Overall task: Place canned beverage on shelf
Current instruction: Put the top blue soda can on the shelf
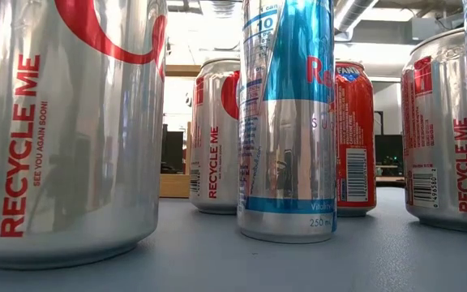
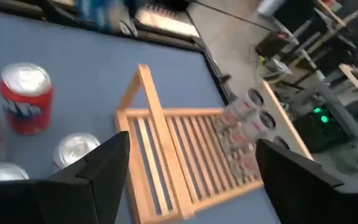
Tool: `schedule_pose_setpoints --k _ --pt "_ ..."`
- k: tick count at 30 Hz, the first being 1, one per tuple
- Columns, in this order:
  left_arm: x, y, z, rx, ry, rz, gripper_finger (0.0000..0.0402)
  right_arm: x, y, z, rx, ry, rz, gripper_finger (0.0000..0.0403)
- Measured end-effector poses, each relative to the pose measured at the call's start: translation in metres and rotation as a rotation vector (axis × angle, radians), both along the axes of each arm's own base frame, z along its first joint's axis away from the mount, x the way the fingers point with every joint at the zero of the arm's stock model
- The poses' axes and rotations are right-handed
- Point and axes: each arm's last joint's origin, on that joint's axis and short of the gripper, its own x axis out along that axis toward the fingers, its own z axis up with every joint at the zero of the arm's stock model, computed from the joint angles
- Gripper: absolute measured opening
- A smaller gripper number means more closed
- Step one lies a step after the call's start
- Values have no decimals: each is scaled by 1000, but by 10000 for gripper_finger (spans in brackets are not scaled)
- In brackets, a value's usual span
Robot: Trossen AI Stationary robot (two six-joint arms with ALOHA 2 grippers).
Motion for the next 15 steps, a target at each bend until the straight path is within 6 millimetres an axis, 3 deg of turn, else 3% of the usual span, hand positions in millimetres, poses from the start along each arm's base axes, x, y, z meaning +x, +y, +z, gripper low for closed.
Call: schedule_pose_setpoints --k 4,9,12,15 --pt "-7 3 8 -10 -31 1 222 0 -26 -12 91 -86 12 328" --pt "-15 6 15 5 -66 14 222 18 -77 -3 297 -379 406 320" --pt "-18 7 18 11 -82 29 222 16 -105 -28 356 -482 415 318" --pt "-21 9 21 42 -98 46 222 18 -118 -57 345 -582 388 318"
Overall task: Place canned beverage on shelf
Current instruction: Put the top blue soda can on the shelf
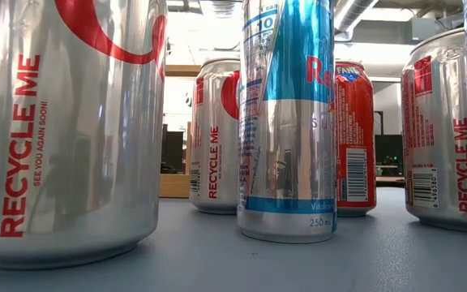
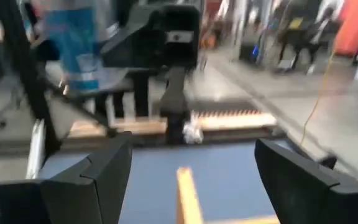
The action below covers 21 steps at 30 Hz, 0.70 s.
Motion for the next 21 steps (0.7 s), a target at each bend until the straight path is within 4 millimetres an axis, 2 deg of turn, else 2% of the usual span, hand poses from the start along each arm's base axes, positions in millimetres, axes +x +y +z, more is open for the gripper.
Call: schedule_pose_setpoints --k 2,5,11,16,21 --pt "0 0 0 24 -9 2 222 -1 -2 -5 15 -128 35 318" --pt "1 1 0 42 -8 24 222 0 0 2 32 -276 127 318" --pt "3 5 -1 56 -8 50 222 14 9 6 -96 -262 123 318" --pt "4 9 0 49 -11 82 222 33 22 17 -224 -266 132 318" --pt "4 9 0 48 -14 87 222 50 30 26 -248 -219 138 333"
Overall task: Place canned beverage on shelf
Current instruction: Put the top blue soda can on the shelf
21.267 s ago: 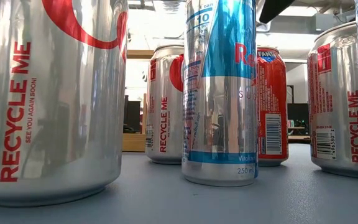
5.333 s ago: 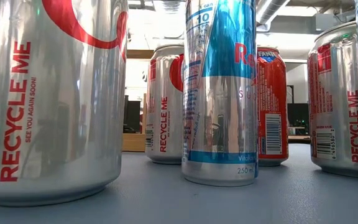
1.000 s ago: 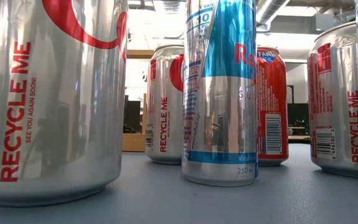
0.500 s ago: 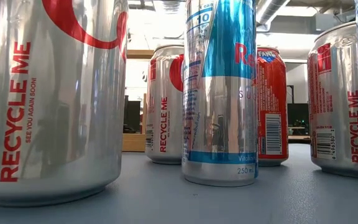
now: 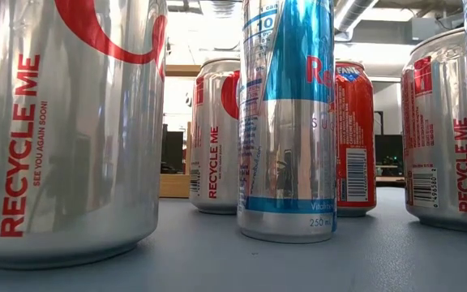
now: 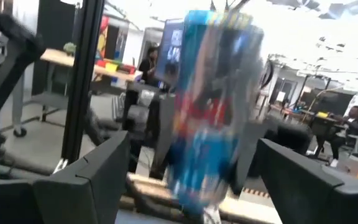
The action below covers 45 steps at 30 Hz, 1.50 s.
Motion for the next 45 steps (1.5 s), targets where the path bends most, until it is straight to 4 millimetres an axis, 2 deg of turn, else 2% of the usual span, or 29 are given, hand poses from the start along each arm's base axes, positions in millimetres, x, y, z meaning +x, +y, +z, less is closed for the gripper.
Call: schedule_pose_setpoints --k 3,8,11,15,19,26,45 --pt "0 0 0 6 -2 0 222 10 3 10 16 -7 2 349" --pt "0 0 0 9 -5 11 222 28 7 9 -16 98 -32 367" --pt "0 0 0 10 -5 11 222 32 7 14 2 92 -55 368" --pt "0 0 0 11 -5 0 222 33 8 17 0 89 -54 368" --pt "0 -2 1 21 -14 -90 222 30 7 22 5 68 -44 368" --pt "-2 -6 1 35 -19 -232 222 29 11 25 -2 33 87 368" --pt "18 3 -10 -20 24 -318 222 33 8 20 2 55 94 368"
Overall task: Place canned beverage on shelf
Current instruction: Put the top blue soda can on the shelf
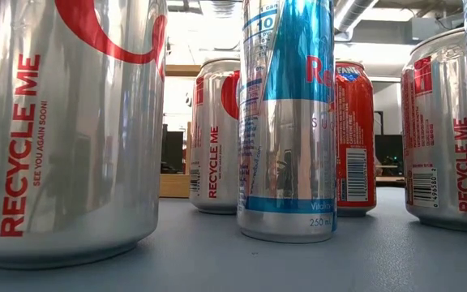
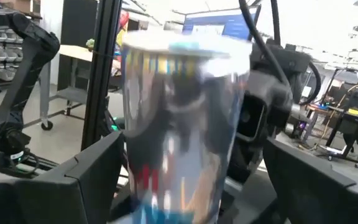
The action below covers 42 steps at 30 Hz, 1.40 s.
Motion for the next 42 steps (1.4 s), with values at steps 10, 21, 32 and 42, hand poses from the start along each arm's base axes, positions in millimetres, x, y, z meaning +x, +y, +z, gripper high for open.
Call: schedule_pose_setpoints --k 10,21,32,42 --pt "0 0 2 -3 -17 -6 222 0 0 -1 11 12 10 318" --pt "0 0 2 -8 -16 3 222 0 0 -1 10 11 9 278" --pt "0 0 2 -27 -6 19 222 0 -1 -1 10 11 8 233" --pt "0 0 2 -34 -1 15 222 0 -1 -2 3 13 8 137"
